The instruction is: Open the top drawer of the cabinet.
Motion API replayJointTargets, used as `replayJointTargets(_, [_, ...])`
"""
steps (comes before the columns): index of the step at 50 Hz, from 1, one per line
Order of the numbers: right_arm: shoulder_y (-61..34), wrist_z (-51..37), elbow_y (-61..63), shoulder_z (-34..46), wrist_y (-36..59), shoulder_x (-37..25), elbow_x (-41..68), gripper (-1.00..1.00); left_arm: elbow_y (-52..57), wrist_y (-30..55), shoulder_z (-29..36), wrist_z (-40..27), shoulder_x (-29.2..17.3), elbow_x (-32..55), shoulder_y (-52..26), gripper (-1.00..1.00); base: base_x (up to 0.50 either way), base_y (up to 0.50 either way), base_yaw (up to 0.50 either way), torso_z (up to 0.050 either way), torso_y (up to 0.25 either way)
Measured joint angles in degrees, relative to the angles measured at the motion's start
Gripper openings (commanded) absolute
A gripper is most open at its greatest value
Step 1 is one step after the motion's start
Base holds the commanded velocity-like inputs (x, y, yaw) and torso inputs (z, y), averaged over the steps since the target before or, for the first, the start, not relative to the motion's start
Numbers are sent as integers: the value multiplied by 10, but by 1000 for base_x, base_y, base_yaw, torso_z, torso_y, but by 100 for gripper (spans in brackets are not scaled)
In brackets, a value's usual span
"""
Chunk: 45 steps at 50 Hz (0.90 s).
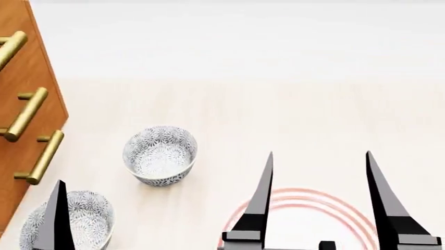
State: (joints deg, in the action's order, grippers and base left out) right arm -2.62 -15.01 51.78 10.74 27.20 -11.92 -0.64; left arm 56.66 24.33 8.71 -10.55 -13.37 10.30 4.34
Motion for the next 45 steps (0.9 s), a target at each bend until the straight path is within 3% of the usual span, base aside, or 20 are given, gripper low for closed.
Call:
replayJointTargets(11, [-1,-4,3,4,1,-6,2,100,0,-2,3,-5,-5,3,0,100,70,495,0,0,0])
replayJointTargets(20, [-1,-7,4,3,-5,-7,10,100,0,-3,6,-8,-10,5,-2,100,4,6,0,0,0])
replayJointTargets(45, [-2,-17,11,5,-5,-14,18,100,8,-10,15,-13,-27,16,2,100,0,0,0,50,0])
